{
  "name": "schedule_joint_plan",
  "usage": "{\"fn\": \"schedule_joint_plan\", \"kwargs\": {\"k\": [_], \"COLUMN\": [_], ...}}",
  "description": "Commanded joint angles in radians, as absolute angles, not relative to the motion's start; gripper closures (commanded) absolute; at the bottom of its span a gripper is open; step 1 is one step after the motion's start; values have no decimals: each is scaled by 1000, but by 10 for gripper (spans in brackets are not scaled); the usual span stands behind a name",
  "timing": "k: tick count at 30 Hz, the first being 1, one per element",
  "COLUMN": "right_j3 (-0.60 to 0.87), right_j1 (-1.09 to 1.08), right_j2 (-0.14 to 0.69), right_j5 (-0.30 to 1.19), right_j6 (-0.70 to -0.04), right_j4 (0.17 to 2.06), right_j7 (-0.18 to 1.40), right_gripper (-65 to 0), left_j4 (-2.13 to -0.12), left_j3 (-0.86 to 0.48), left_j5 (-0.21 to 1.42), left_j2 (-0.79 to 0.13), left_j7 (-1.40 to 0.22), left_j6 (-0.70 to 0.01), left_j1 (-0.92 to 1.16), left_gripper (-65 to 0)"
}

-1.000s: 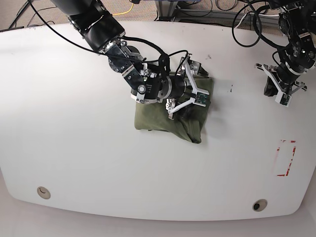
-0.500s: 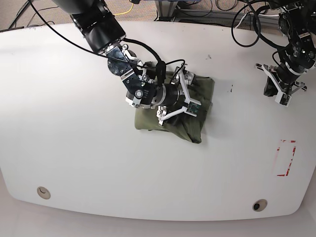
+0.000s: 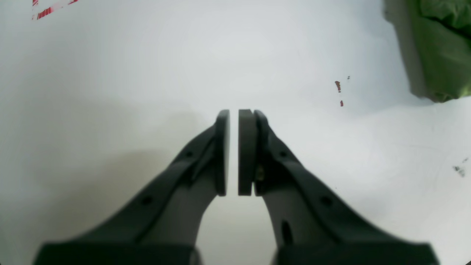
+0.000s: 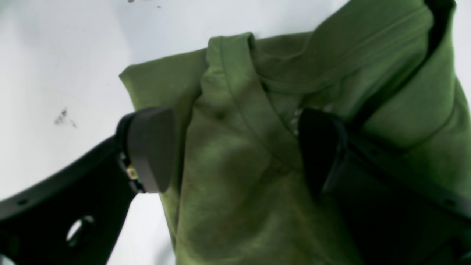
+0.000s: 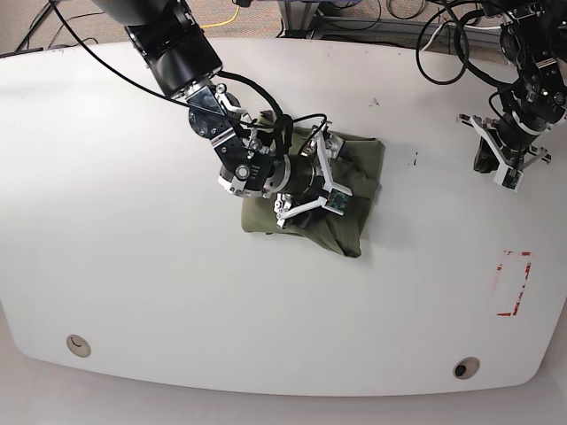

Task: Layout the t-shirt on the table in an organized manner, then fold the t-shirt properly

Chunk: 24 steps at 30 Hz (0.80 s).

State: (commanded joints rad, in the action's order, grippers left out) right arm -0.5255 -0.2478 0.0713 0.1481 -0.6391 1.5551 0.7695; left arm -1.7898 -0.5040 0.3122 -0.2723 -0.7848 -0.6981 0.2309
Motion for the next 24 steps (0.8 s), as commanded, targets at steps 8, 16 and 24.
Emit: {"fn": "schedule_joint_plan", "kwargs": {"k": [8, 16, 24], "right_j3": [-526, -526, -526], "right_j1": [-248, -248, -248], "right_j2": [73, 93, 107], "right_j5": [148, 147, 147], "right_j6": [-639, -639, -633], "right_j4": [1554, 1534, 1532], "right_j7": [765, 746, 734], "right_gripper": [-495, -449, -377], "left_j4": [-1790, -1790, -1790], "left_j3": [-504, -504, -504], "left_j5": [312, 312, 312], "left_j2": [-272, -272, -272], "left_j7": [-785, -785, -785], "left_j6": [-698, -698, -698], "left_j1": [231, 231, 231], "left_gripper": [-24, -24, -24]}}
